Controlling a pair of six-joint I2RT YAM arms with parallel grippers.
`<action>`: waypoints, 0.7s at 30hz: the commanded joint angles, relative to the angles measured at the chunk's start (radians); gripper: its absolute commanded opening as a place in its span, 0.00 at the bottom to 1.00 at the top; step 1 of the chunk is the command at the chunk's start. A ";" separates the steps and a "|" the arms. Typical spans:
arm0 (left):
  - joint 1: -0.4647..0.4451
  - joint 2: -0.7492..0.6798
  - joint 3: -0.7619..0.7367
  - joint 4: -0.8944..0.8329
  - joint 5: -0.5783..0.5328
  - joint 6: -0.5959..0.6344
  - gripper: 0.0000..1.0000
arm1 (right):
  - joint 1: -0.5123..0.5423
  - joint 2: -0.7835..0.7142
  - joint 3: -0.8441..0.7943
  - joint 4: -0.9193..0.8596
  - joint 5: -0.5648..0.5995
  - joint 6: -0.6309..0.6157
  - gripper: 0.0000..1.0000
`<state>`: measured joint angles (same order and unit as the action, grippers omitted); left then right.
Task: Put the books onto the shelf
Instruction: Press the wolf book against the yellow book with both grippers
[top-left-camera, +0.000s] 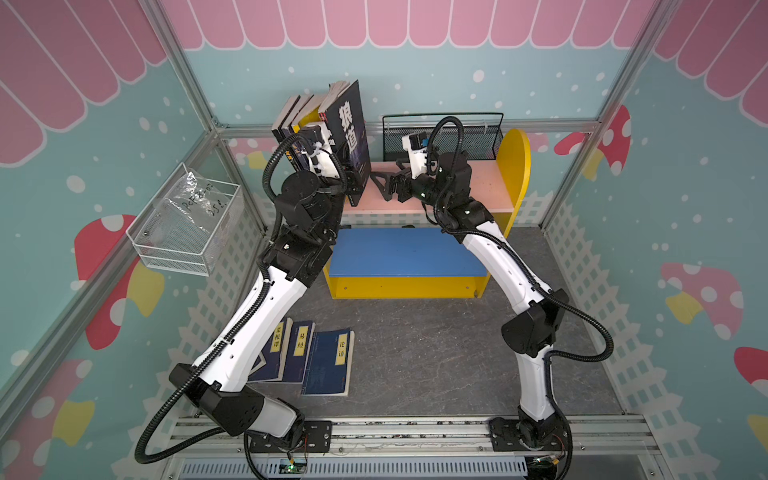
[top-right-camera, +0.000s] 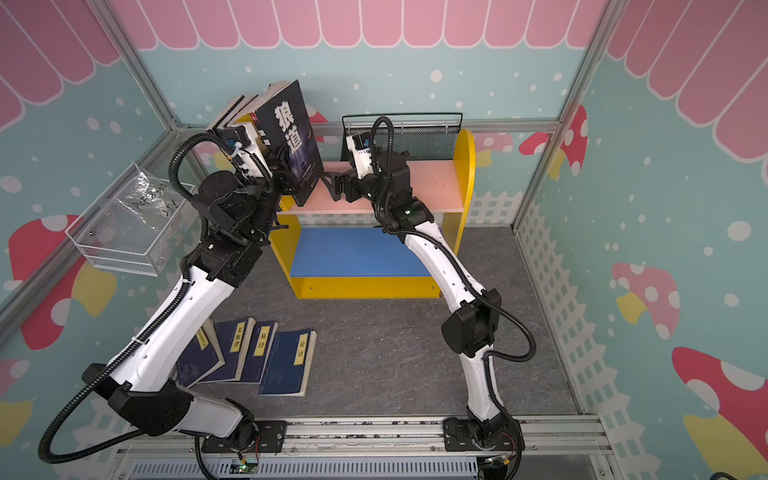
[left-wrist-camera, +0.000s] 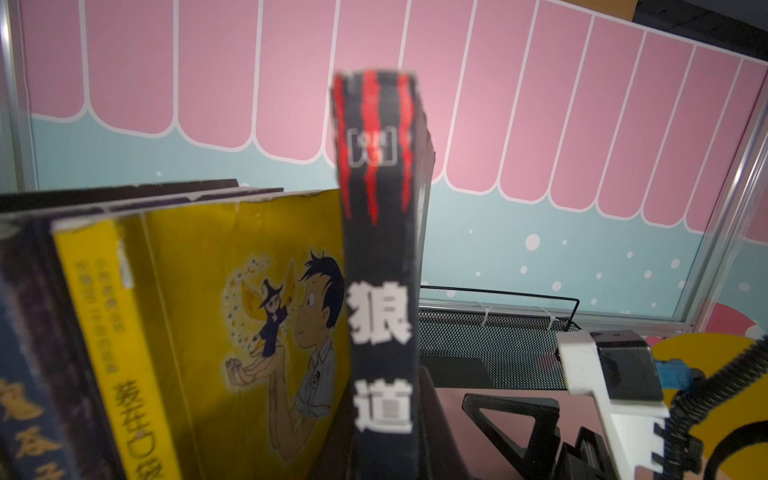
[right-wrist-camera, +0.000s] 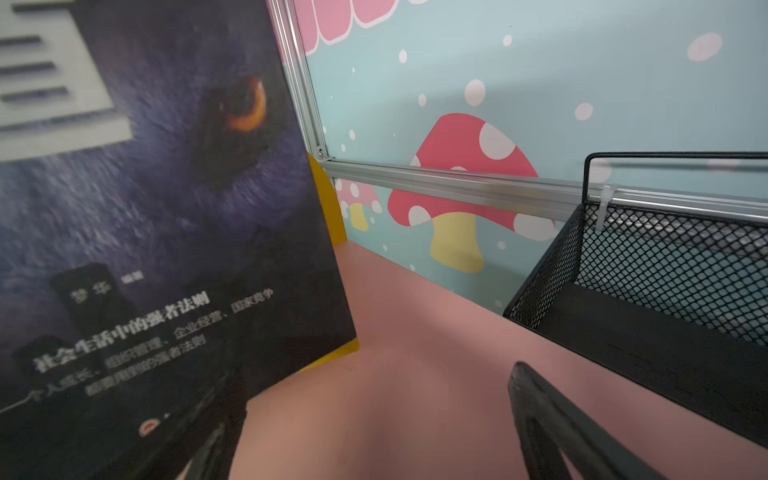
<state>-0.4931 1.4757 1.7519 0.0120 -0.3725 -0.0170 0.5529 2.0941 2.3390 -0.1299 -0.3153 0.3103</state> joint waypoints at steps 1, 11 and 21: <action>0.007 -0.004 -0.016 0.112 0.008 0.042 0.00 | 0.035 0.023 0.025 -0.024 0.063 -0.040 0.99; 0.007 0.021 -0.055 0.177 -0.029 0.114 0.00 | 0.068 0.051 0.025 -0.023 0.119 -0.044 1.00; 0.007 0.008 -0.108 0.237 -0.074 0.164 0.00 | 0.093 0.092 0.025 -0.018 0.123 -0.028 1.00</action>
<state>-0.4911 1.5036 1.6535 0.1619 -0.4274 0.1020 0.6250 2.1296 2.3653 -0.1032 -0.1902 0.2733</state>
